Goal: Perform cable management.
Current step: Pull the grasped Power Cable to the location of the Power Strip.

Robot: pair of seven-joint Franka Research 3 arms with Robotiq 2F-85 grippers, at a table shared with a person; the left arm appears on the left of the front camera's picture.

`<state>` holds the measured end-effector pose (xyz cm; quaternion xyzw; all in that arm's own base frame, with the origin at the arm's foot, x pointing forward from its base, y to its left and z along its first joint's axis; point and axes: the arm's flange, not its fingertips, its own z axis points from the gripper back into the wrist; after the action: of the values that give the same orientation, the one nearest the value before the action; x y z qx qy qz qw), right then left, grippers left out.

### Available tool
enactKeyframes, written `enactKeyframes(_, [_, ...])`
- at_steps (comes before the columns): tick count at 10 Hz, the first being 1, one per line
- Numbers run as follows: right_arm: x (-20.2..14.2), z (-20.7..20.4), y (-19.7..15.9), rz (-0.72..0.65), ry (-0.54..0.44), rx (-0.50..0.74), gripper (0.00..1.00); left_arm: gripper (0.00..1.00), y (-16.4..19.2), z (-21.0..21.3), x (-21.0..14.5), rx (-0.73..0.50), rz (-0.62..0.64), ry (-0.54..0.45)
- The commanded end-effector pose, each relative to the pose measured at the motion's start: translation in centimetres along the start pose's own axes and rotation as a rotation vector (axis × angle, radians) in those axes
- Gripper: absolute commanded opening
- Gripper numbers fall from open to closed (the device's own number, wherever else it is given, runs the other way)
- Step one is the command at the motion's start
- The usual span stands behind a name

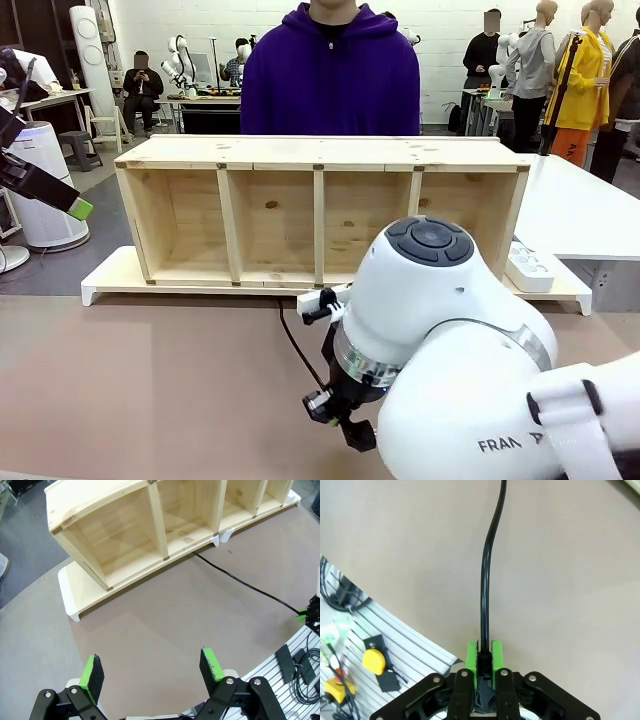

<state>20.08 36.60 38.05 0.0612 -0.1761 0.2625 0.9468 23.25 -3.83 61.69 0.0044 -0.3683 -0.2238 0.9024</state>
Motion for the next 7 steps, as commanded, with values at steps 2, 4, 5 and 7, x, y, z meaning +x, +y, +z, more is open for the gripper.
enactKeyframes(2, [-8.9,1.5,-2.6,-0.15,-0.062,-0.056,0.15,1.0,0.1,-0.1,0.2,0.004,-0.007,-0.01])
enactKeyframes(4, [-10.9,1.9,-3.3,-0.21,-0.08,-0.068,0.15,1.0,0.1,-0.1,0.2,0.004,-0.007,-0.01])
enactKeyframes(5, [-11.4,1.9,-3.7,-0.239,-0.075,-0.076,0.15,1.0,0.1,-0.1,0.2,0.004,-0.007,-0.01])
enactKeyframes(7, [-11.0,1.5,-4.0,-0.229,-0.056,-0.076,0.15,1.0,0.1,-0.1,0.2,0.004,-0.007,-0.01])
